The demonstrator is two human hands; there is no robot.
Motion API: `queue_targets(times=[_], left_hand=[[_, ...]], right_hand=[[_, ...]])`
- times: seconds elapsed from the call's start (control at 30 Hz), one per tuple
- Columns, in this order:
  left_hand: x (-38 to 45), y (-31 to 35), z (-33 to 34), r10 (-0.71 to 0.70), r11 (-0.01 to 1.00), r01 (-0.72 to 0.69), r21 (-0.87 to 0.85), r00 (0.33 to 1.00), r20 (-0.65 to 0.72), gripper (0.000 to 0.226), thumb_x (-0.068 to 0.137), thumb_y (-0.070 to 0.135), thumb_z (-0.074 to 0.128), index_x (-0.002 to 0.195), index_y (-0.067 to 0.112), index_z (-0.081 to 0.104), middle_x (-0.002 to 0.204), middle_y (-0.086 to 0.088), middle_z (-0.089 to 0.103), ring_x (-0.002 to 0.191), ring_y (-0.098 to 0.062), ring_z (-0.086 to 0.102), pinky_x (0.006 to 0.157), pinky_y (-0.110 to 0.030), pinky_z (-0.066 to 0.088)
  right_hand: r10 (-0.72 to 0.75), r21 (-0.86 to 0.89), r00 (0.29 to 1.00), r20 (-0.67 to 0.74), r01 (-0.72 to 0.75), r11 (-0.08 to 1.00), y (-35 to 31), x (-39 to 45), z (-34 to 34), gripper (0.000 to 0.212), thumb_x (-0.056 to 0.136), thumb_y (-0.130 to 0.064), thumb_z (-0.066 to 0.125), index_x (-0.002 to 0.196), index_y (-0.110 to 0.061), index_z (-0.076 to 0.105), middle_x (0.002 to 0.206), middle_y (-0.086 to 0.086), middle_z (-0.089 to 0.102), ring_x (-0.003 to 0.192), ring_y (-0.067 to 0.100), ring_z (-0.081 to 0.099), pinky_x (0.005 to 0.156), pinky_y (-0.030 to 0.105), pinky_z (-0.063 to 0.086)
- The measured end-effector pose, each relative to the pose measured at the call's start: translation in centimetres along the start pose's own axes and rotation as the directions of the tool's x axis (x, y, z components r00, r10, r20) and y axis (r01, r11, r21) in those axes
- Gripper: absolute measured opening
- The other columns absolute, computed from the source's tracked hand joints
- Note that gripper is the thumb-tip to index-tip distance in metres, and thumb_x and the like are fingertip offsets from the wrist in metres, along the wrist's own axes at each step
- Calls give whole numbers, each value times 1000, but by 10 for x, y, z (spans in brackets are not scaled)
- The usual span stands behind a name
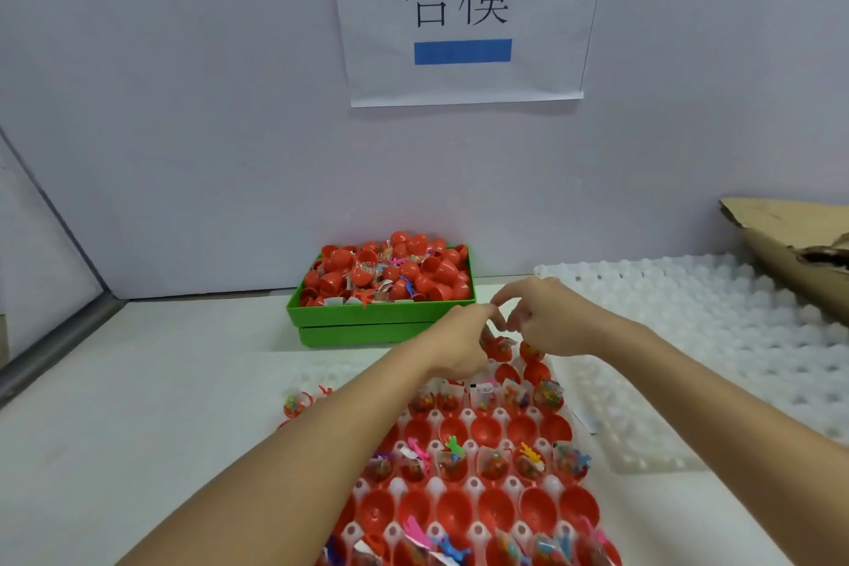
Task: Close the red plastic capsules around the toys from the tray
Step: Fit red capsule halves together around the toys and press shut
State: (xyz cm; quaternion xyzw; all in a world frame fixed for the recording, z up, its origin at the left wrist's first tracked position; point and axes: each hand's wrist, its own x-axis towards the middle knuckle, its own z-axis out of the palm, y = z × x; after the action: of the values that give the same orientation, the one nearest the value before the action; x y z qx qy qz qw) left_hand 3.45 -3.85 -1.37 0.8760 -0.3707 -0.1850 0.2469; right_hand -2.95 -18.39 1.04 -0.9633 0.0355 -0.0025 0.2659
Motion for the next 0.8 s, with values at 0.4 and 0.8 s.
queue_targets(times=[0.4, 0.8], left_hand=[[-9, 0, -2, 51, 997, -53, -58, 997, -51, 32, 87, 12, 68, 119, 12, 64, 100, 0, 67, 94, -17, 65, 81, -24, 53], [-48, -4, -21, 27, 985, -80, -155, 949, -315, 25, 82, 15, 78, 102, 20, 64, 101, 10, 68, 96, -1, 63, 89, -21, 50]], right_hand=[[-9, 5, 991, -132, 10, 1000, 12, -4, 13, 44, 92, 1, 41, 130, -13, 60, 109, 5, 71, 94, 11, 59, 83, 17, 45], [22, 232, 882, -470, 100, 967, -7, -34, 23, 46, 93, 8, 42, 126, -16, 63, 114, -4, 67, 102, 3, 56, 85, -1, 36]])
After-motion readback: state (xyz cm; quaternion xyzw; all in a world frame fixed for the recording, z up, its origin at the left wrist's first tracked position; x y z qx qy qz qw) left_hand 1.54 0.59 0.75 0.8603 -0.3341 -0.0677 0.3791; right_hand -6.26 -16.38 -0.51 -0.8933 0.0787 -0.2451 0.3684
